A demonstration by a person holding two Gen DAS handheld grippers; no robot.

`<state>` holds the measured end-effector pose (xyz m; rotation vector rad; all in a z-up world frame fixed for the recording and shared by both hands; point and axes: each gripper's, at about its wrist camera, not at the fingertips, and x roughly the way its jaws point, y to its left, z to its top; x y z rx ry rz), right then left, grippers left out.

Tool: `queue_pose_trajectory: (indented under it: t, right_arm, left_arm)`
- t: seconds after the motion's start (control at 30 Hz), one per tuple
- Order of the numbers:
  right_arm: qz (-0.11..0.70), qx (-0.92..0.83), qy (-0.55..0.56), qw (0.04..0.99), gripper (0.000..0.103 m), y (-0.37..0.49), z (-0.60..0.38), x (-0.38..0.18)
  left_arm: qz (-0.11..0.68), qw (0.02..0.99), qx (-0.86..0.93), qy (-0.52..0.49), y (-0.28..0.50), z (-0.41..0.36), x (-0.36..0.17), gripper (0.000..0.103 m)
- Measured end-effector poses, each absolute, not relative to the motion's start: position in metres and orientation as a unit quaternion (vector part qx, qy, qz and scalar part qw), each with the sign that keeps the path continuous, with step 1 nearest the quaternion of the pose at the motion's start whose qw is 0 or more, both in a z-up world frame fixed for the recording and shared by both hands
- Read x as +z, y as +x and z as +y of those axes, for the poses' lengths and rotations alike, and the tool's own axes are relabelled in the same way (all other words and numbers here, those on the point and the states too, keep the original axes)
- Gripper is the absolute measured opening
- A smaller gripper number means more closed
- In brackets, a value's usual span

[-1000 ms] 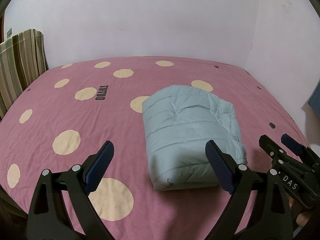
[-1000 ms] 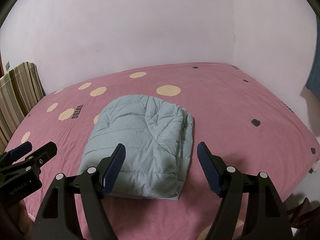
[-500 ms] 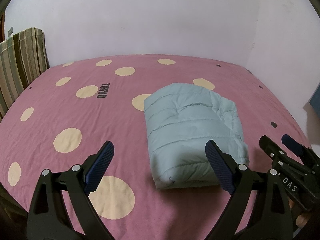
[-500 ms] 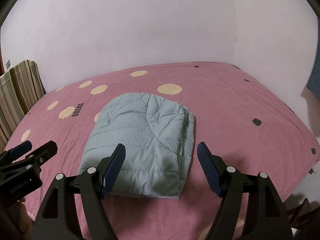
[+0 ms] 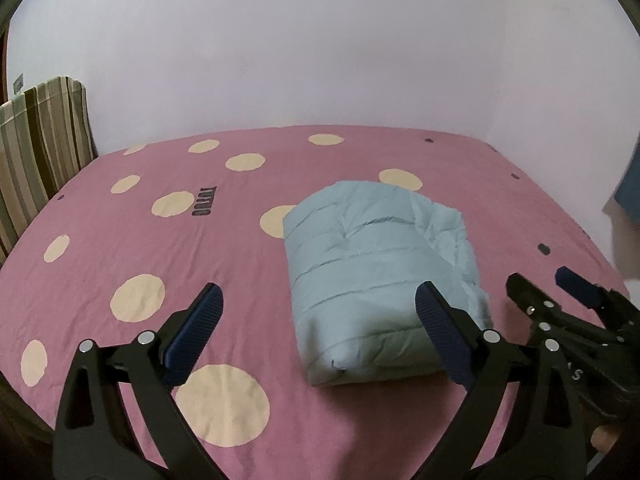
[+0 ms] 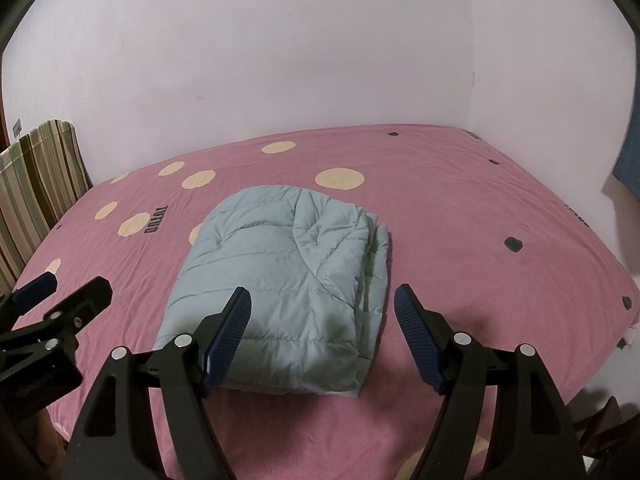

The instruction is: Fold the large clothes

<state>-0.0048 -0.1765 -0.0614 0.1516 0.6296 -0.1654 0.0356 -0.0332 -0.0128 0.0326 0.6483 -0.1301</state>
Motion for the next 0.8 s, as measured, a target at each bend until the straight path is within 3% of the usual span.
queue_pose_trajectory:
  t: [0.8]
  right_arm:
    - [0.316, -0.077, 0.075, 0.943, 0.073, -0.002, -0.184, -0.067]
  left_arm:
    - [0.324, 0.942, -0.084, 0.019, 0.037, -0.041, -0.018, 0.101]
